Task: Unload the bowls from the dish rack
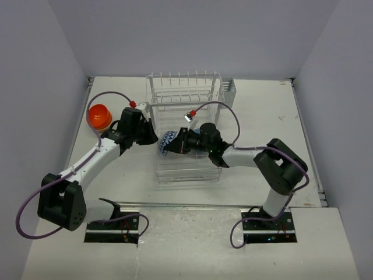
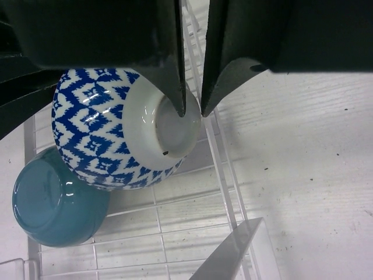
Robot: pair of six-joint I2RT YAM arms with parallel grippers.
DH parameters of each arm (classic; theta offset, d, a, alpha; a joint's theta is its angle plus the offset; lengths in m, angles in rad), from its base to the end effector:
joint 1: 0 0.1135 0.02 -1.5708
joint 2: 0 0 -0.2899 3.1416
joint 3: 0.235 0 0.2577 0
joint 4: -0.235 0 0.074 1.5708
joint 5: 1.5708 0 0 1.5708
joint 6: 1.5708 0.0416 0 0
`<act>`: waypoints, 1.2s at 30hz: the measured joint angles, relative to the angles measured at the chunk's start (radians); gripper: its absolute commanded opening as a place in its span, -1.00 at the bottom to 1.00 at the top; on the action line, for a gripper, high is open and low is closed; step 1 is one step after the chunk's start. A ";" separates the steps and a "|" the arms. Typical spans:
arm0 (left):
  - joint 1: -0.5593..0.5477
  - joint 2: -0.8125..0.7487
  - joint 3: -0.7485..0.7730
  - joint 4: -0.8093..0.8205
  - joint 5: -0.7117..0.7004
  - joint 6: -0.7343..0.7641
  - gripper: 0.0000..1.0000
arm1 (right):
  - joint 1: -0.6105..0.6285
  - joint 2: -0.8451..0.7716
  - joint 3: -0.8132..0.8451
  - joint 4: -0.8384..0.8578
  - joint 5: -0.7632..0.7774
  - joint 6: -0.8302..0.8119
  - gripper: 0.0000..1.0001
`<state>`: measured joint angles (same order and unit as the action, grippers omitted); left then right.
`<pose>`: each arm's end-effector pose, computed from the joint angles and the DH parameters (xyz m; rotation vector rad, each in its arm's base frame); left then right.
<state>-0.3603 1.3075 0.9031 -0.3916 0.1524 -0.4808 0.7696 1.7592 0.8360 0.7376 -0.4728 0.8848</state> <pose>0.2589 -0.1043 0.2677 -0.0708 2.4325 -0.5747 0.2615 0.2797 0.2141 -0.2837 2.0181 1.5463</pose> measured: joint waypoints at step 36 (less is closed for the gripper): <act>-0.016 -0.203 -0.018 -0.006 0.088 -0.016 0.22 | 0.005 -0.346 0.000 -0.383 0.026 -0.166 -1.00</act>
<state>-0.3763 1.1046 0.8856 -0.3977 0.2405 -0.4965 0.7742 1.4132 0.8356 0.3542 -0.4465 0.7185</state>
